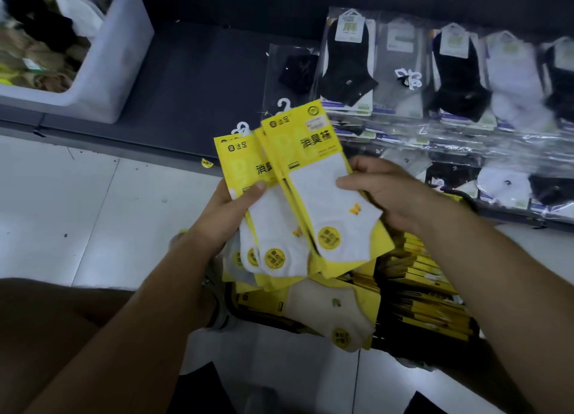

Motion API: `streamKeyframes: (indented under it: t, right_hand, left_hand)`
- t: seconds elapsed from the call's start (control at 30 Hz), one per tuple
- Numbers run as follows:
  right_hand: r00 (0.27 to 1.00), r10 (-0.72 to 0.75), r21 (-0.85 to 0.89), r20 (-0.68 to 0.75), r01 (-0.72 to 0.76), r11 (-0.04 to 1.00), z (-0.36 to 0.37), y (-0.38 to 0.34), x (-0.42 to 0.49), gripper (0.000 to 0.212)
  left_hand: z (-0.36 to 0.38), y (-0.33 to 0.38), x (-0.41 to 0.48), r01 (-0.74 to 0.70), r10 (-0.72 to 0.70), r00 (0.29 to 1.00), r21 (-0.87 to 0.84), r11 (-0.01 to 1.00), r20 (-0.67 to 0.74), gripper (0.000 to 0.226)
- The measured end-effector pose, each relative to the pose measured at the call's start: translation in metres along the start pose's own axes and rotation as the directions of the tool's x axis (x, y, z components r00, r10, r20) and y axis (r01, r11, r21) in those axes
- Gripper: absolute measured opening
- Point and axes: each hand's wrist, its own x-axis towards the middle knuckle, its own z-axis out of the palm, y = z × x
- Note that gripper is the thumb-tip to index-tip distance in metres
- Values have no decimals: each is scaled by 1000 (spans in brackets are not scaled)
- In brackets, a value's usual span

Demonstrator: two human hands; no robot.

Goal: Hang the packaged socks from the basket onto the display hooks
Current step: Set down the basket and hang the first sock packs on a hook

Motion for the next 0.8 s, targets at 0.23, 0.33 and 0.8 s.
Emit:
streamKeyframes:
  t: [0.23,0.33,0.8]
  right_hand:
    - [1000,-10,-197,2,10,980,27,18,-8,19]
    - [997,-74,-312,-8,68,948,25,10,-14,33]
    - [952,-306,-202,-32,294,934,11,-38,-33,11]
  left_hand:
    - [20,11,-14,-39,37,999,57,998,40,53]
    - [26,14,-15,-37,35,998,41,998,43,42]
    - [42,93,-27,-188,179,978,77,979,106,63]
